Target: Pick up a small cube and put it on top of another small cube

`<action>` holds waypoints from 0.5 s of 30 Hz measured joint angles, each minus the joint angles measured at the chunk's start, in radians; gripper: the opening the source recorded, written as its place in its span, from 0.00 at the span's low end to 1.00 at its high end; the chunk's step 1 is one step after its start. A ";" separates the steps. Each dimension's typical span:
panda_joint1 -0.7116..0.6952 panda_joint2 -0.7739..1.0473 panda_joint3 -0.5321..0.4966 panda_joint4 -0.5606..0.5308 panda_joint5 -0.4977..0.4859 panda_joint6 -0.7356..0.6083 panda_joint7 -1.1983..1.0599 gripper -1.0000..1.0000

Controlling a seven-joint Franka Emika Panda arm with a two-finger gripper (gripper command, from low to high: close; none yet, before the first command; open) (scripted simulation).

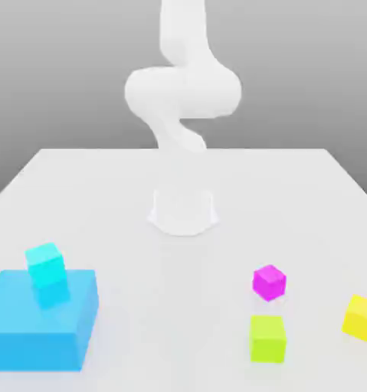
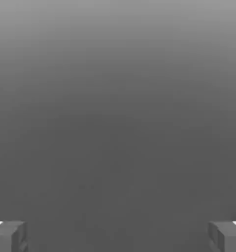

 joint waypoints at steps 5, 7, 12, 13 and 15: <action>0.078 0.152 0.048 -0.154 0.036 0.132 -0.020 0.50; 0.110 0.212 0.069 -0.215 0.049 0.184 -0.027 0.50; 0.192 0.371 0.129 -0.375 0.076 0.320 -0.041 0.50; 0.210 0.406 0.142 -0.409 0.080 0.349 -0.042 0.50; 0.245 0.483 0.172 -0.479 0.086 0.412 -0.044 0.50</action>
